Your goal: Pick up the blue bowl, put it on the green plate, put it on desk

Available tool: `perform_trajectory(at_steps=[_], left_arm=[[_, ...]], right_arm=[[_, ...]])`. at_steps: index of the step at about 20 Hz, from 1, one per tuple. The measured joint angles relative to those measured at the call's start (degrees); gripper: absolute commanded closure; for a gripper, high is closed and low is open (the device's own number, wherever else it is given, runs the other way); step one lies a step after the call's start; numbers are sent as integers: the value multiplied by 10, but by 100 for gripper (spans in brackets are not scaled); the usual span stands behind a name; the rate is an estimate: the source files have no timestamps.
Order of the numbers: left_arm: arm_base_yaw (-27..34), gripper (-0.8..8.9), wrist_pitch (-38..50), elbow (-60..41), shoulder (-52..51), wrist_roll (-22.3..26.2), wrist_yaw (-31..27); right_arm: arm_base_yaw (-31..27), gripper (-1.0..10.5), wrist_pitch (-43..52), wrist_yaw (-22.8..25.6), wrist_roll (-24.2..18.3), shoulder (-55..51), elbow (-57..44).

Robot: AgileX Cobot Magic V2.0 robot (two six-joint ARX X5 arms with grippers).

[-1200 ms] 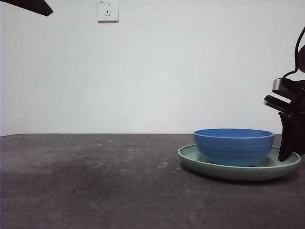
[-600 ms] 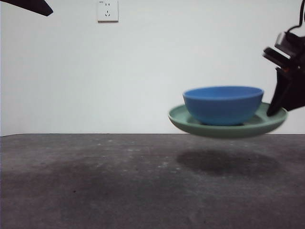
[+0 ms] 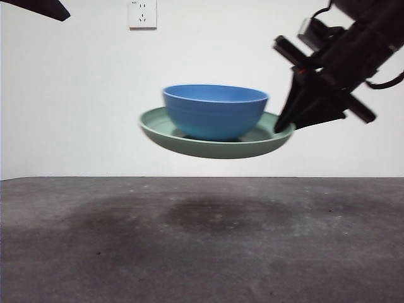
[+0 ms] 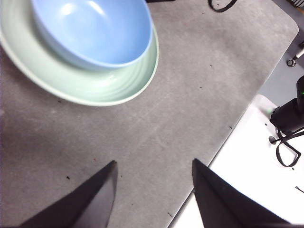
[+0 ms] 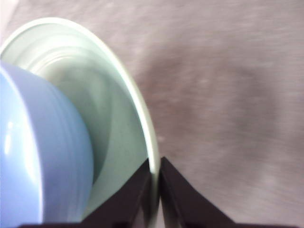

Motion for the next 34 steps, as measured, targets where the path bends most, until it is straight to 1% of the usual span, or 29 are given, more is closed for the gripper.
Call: perform_trajectory(at_steps=[3, 6, 12, 15, 19, 20, 22, 23, 28, 31, 34], left_arm=[[0, 565, 0, 0, 0, 0, 0], [0, 565, 0, 0, 0, 0, 0], [0, 565, 0, 0, 0, 0, 0], [0, 565, 0, 0, 0, 0, 0], [0, 565, 0, 0, 0, 0, 0], [0, 565, 0, 0, 0, 0, 0], [0, 565, 0, 0, 0, 0, 0], [0, 565, 0, 0, 0, 0, 0], [0, 565, -1, 0, 0, 0, 0], [0, 565, -1, 0, 0, 0, 0], [0, 565, 0, 0, 0, 0, 0]], right_arm=[[28, 937, 20, 19, 19, 40, 0], [40, 937, 57, 26, 38, 81, 0], [40, 937, 90, 29, 63, 167, 0], [40, 937, 97, 28, 68, 186, 1], [41, 930, 97, 28, 68, 187, 3], [41, 903, 97, 28, 68, 187, 3], [42, 782, 98, 27, 68, 187, 4], [43, 763, 98, 26, 68, 187, 4], [44, 763, 81, 28, 69, 181, 5], [43, 763, 50, 51, 66, 131, 5], [42, 763, 1, 58, 41, 54, 5]])
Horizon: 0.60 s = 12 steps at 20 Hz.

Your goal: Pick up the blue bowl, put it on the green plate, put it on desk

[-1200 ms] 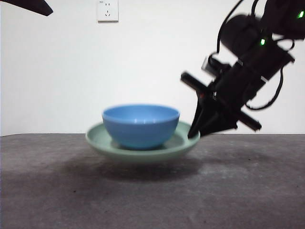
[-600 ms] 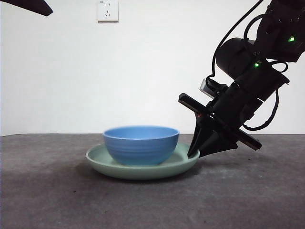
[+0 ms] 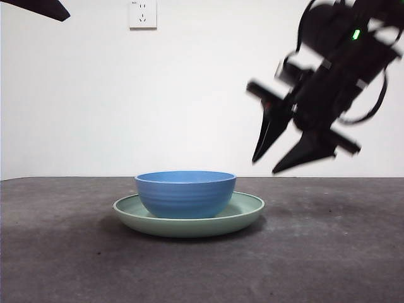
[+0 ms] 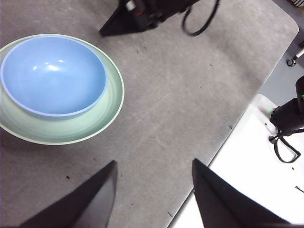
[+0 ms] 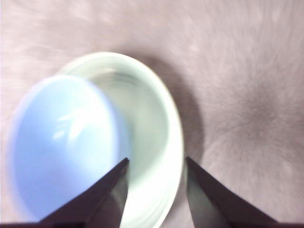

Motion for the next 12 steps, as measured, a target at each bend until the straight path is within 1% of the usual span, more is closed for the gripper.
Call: perform_trajectory(at_steps=[5, 7, 12], left_arm=[[0, 565, 0, 0, 0, 0, 0], [0, 565, 0, 0, 0, 0, 0], [0, 564, 0, 0, 0, 0, 0]], right_arm=[[5, 763, -108, -2, -71, -166, 0], [9, 763, -145, -6, -92, -214, 0], [25, 763, -249, -43, -137, -313, 1]])
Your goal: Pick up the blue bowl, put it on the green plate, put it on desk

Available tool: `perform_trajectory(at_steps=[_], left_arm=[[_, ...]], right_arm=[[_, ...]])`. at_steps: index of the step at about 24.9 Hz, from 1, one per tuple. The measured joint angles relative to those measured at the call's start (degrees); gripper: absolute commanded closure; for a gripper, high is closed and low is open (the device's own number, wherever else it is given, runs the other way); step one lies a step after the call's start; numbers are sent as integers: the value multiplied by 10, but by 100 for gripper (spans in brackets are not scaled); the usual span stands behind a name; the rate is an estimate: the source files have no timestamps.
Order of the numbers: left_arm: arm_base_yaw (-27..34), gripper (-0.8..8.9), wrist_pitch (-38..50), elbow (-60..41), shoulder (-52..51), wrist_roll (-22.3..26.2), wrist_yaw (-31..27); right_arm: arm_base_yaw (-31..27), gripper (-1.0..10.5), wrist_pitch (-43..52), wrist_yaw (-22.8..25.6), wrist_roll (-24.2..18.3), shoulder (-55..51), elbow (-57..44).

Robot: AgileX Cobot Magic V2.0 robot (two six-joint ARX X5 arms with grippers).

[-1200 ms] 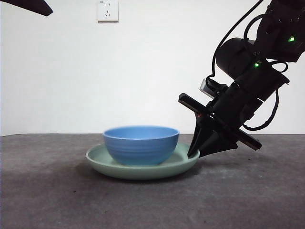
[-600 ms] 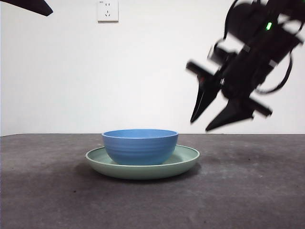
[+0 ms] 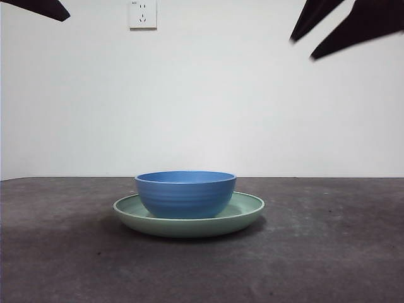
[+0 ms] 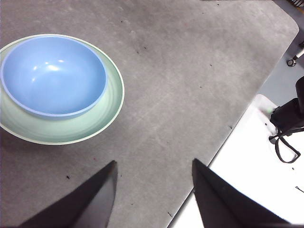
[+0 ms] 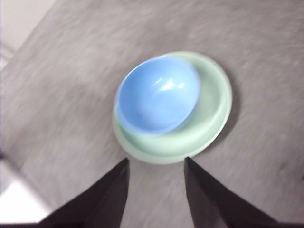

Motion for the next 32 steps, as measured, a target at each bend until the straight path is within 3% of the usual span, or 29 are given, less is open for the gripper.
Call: perform_trajectory(at_steps=[11, 32], left_arm=[[0, 565, 0, 0, 0, 0, 0], [0, 576, 0, 0, 0, 0, 0]], right_arm=[[43, 763, -166, -4, -73, -119, 0], [43, 764, -171, -4, -83, -130, 0]])
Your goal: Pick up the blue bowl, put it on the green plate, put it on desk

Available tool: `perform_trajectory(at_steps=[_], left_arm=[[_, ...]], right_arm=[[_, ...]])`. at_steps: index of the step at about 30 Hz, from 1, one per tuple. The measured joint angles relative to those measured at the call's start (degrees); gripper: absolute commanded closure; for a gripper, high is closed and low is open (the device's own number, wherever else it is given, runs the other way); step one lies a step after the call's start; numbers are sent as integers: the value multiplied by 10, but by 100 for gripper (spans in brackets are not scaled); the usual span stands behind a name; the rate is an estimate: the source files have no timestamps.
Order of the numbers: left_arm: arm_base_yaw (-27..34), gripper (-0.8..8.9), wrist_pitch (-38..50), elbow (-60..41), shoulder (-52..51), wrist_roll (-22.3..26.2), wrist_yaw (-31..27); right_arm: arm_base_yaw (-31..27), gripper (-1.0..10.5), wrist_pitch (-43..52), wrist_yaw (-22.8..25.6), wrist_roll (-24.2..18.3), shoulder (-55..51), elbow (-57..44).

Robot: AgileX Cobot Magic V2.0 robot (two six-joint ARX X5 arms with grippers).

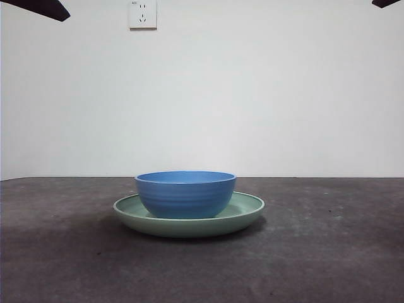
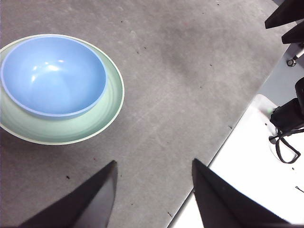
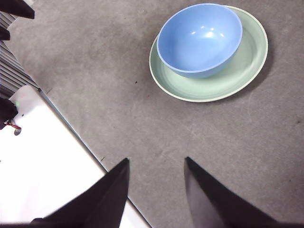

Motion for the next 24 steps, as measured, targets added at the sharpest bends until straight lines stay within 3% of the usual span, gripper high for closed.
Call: perform_trajectory(at_steps=[2, 4, 5, 24], left_arm=[[0, 640, 0, 0, 0, 0, 0], [0, 794, 0, 0, 0, 0, 0], [0, 804, 0, 0, 0, 0, 0], [0, 799, 0, 0, 0, 0, 0]], right_arm=[[0, 804, 0, 0, 0, 0, 0], [0, 919, -5, 0, 0, 0, 0], [0, 939, -8, 0, 0, 0, 0], [0, 939, 11, 0, 0, 0, 0]])
